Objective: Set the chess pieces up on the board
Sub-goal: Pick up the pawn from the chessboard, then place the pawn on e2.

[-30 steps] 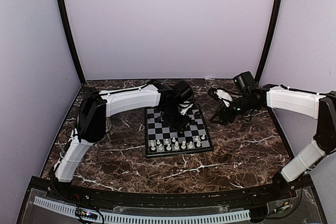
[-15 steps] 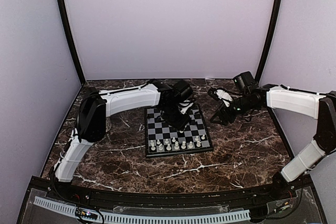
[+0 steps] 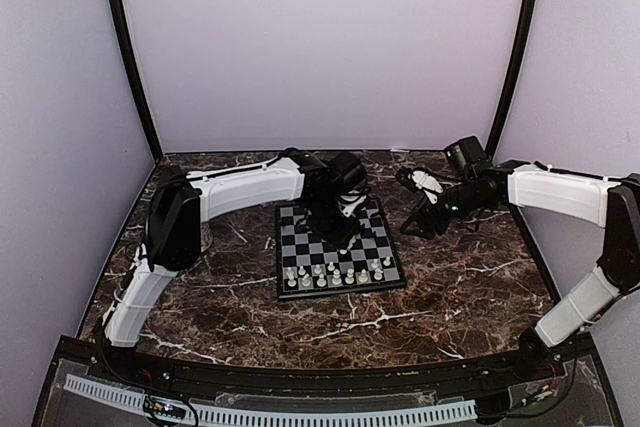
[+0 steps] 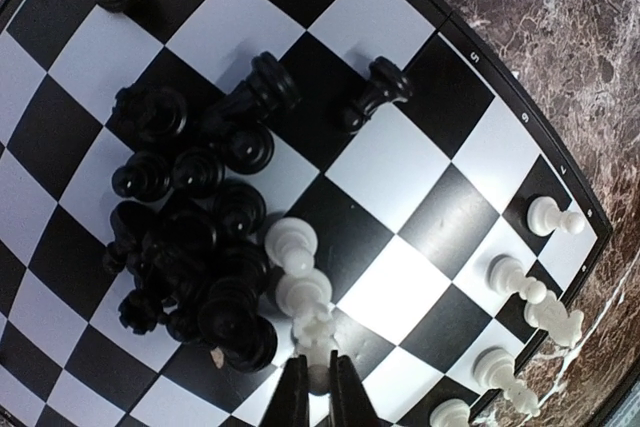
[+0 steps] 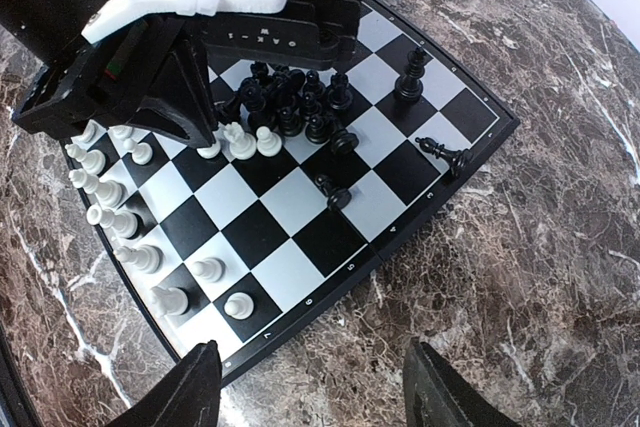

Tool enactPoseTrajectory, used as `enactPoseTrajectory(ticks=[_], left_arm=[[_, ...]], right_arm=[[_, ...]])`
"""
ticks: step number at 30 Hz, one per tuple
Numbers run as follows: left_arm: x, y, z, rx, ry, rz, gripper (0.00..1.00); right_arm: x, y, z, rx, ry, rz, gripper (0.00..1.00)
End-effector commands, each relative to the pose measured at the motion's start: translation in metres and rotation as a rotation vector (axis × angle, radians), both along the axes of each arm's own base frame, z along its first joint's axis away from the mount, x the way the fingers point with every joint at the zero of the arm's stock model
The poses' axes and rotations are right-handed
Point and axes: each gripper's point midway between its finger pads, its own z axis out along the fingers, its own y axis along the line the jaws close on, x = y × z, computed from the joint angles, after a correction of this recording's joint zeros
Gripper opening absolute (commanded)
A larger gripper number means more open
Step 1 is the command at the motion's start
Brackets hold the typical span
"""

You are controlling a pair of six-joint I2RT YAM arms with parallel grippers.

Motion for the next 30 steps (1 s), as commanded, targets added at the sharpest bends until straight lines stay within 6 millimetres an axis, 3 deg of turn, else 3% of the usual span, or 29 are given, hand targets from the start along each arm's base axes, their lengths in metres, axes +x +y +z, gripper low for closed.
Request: enactPoseTrajectory(ticks=[1, 6, 17, 30], left_arm=[[-0.011, 0.014, 0.039, -0.017, -0.004, -0.003, 0.01], [-0.029, 0.011, 0.036, -0.027, 0.032, -0.053, 0.01], [-0.049, 0.009, 0.024, -0.001, 0.072, -0.083, 0.01], [-0.050, 0.005, 0.021, -0.015, 0.069, -0.088, 0.03]], right_arm=[[0.003, -0.001, 0.000, 0.001, -0.010, -0.001, 0.63], [0.004, 0.000, 0.000, 0.002, -0.009, 0.000, 0.63], [0.004, 0.001, -0.002, 0.002, 0.002, 0.003, 0.63], [0.004, 0.001, -0.002, 0.000, 0.006, 0.005, 0.63]])
